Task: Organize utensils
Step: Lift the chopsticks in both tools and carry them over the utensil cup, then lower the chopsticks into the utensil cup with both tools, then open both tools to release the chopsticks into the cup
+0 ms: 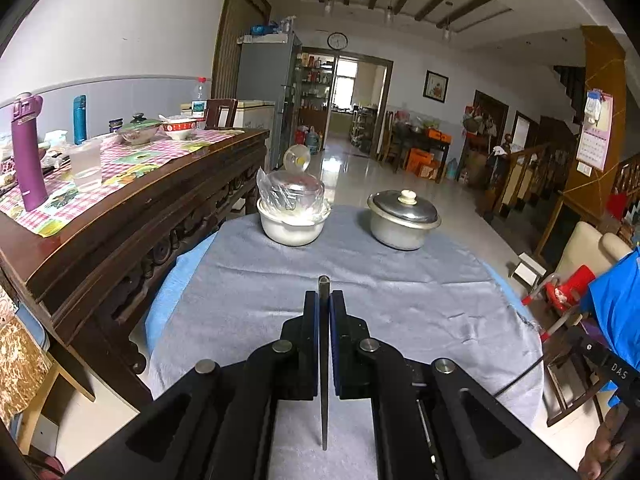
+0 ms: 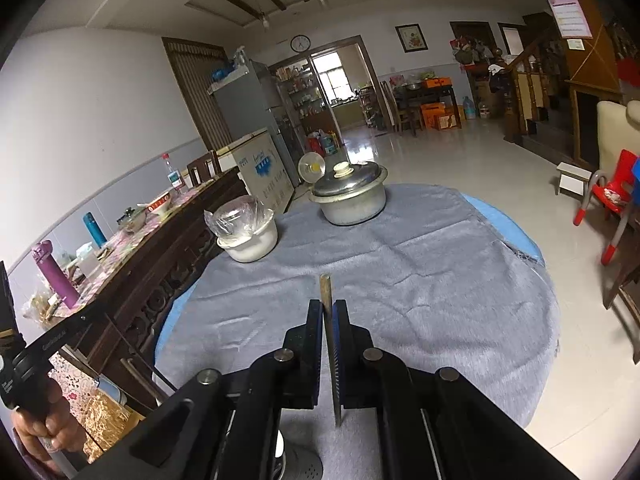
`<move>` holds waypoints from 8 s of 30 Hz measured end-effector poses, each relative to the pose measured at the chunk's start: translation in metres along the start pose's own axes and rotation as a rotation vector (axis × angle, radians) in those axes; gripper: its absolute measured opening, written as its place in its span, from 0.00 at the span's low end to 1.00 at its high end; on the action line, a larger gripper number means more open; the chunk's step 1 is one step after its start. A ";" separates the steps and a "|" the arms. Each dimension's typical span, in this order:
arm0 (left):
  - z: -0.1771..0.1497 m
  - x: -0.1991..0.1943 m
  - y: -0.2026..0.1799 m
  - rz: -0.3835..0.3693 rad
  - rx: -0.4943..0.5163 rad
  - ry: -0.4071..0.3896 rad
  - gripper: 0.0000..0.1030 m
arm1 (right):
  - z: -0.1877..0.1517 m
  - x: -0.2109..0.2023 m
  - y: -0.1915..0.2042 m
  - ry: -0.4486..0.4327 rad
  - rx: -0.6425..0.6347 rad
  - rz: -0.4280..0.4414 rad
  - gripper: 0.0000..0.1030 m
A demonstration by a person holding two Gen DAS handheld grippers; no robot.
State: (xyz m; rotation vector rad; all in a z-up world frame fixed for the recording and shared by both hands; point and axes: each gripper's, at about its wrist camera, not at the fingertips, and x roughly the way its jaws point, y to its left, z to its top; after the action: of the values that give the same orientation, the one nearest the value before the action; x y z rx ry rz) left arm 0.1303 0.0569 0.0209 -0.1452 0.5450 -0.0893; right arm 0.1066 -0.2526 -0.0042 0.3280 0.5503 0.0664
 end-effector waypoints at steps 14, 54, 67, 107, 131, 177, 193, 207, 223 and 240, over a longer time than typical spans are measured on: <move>-0.014 -0.031 0.003 -0.029 -0.043 -0.017 0.05 | -0.006 -0.023 0.004 -0.034 0.014 0.003 0.06; 0.002 -0.124 -0.019 -0.172 -0.014 -0.186 0.05 | 0.006 -0.084 0.032 -0.157 0.006 0.013 0.06; 0.011 -0.137 -0.030 -0.205 -0.013 -0.219 0.05 | 0.020 -0.110 0.060 -0.224 -0.034 0.032 0.06; 0.002 -0.109 -0.049 -0.208 0.022 -0.176 0.05 | 0.012 -0.099 0.089 -0.177 -0.114 0.075 0.06; -0.002 -0.092 -0.057 -0.201 0.036 -0.130 0.05 | 0.004 -0.093 0.080 -0.144 -0.100 0.056 0.06; -0.014 -0.071 -0.057 -0.184 0.022 -0.061 0.05 | -0.013 -0.068 0.087 -0.052 -0.126 0.045 0.06; -0.017 -0.067 -0.054 -0.182 0.019 -0.054 0.05 | -0.016 -0.063 0.089 -0.038 -0.127 0.050 0.06; -0.021 -0.059 -0.051 -0.184 0.015 -0.033 0.05 | -0.024 -0.054 0.090 0.004 -0.137 0.058 0.06; -0.021 -0.074 -0.050 -0.144 0.027 -0.080 0.27 | -0.022 -0.056 0.083 0.024 -0.110 0.073 0.06; -0.016 -0.126 -0.046 0.012 0.124 -0.185 0.85 | -0.010 -0.102 0.066 -0.054 -0.087 0.021 0.35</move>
State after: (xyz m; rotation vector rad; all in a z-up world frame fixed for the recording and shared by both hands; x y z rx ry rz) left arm 0.0126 0.0251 0.0786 -0.0285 0.3543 -0.0965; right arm 0.0166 -0.2028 0.0603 0.2505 0.4894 0.1015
